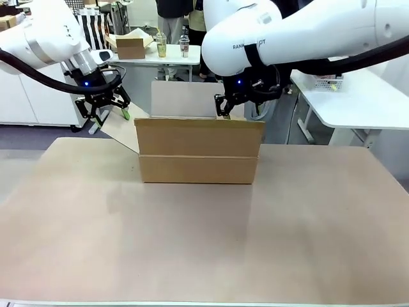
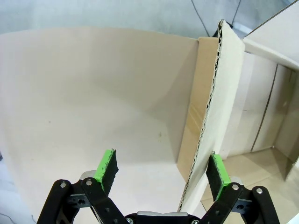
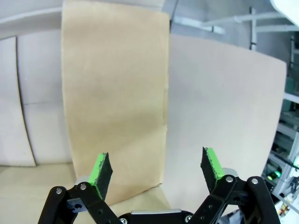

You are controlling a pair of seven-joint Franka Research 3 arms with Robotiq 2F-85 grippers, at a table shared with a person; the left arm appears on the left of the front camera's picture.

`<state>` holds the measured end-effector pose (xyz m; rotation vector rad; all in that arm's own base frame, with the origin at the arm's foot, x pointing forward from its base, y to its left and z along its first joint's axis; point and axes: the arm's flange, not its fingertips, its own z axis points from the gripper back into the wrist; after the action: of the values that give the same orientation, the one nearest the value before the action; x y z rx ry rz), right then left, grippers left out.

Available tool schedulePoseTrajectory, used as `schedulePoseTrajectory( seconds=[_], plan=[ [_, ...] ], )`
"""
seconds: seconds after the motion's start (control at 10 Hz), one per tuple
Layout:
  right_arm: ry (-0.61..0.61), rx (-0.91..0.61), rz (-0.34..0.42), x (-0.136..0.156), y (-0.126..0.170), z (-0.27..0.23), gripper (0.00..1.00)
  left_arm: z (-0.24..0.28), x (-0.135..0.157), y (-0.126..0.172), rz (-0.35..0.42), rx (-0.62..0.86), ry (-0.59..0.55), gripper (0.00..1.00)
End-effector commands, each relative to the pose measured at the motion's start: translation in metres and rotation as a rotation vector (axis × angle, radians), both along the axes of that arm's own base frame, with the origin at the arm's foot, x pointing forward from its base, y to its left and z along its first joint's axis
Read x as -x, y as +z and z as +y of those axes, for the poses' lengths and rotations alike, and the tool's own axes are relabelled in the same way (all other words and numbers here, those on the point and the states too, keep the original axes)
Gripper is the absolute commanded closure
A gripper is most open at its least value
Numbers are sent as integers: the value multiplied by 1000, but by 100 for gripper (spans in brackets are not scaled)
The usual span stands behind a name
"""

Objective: Pack the gift set into the box.
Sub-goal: Place both hands on the side flaps of the Package Box and spread them outward.

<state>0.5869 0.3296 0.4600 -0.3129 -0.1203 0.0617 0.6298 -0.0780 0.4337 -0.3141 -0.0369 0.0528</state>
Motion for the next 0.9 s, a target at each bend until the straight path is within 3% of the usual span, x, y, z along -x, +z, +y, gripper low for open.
schedulePoseTrajectory(
  seconds=[0.0, 0.2, 0.3, 0.4, 0.8],
  plan=[
    [11, 3, -5, 1, 3, -1, 0, 1, 0, 1, -3, -17, 12, 0],
    [1, 1, 2, 0, -1, 1, 0, 1, 0, 1, -3, -17, 12, 0],
    [-38, 57, -63, -7, -9, 22, 0, 1, 0, 1, -3, -17, 12, 0],
    [11, -17, -36, -15, -11, 36, 0, 1, 0, 1, -3, -17, 12, 0],
    [-1, 36, 6, -34, -27, 66, 0, 1, 0, 1, -3, -17, 12, 0]
  ],
)
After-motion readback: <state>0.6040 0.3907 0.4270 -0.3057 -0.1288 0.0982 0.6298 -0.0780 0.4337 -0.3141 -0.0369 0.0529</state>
